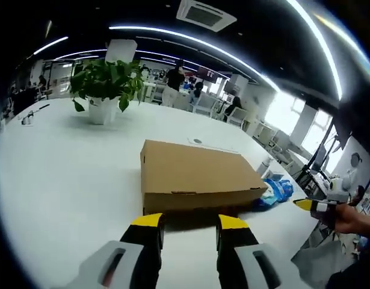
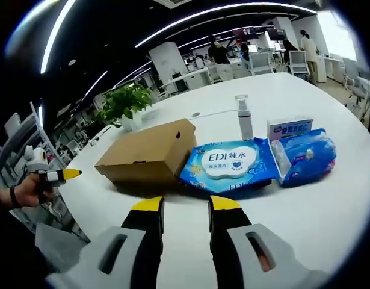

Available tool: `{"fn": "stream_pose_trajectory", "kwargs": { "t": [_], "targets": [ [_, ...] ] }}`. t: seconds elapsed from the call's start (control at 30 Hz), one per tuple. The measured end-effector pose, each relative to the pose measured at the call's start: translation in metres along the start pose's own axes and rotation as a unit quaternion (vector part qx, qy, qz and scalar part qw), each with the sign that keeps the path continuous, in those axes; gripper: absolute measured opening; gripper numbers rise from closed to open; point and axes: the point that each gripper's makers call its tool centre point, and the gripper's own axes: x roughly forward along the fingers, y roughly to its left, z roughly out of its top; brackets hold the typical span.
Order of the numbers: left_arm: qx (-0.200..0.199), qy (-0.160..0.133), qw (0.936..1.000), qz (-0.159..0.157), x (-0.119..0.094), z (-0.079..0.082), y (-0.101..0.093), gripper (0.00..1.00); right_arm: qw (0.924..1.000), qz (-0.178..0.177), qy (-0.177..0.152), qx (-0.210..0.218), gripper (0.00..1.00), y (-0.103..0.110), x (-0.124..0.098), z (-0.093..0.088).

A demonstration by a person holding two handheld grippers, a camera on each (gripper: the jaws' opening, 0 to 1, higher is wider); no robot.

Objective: Operate the shoe box by opening the lid, removing the specified soft item, and placing it in the target area until the item is outside and the box remains undamaged.

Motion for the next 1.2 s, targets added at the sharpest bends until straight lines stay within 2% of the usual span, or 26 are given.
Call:
{"fn": "stream_pose_trajectory", "kwargs": {
  "t": [0.17,0.47,0.67,0.77,1.2],
  "targets": [
    [0.006,0.017,0.9998,-0.001,-0.006,-0.026,-0.008,0.35,1.0,0.003,-0.001,-0.008,0.28,0.005,-0.013,-0.009],
    [-0.001,0.024,0.9997,-0.006,-0.012,-0.047,-0.013,0.36,0.9996,0.013,0.012,-0.022,0.32,0.008,-0.021,-0.026],
    [-0.004,0.022,0.9997,-0.008,-0.013,-0.053,-0.015,0.37,0.9996,0.014,0.015,-0.02,0.35,0.009,-0.027,-0.034],
    [0.005,0.019,0.9997,-0.011,-0.012,-0.05,-0.017,0.4,0.9995,0.011,0.018,-0.021,0.36,0.008,-0.029,-0.039],
    [0.021,0.028,0.9991,-0.024,-0.011,-0.054,-0.024,0.49,0.9984,0.021,0.016,-0.05,0.42,0.017,-0.028,-0.038]
  ]
}}
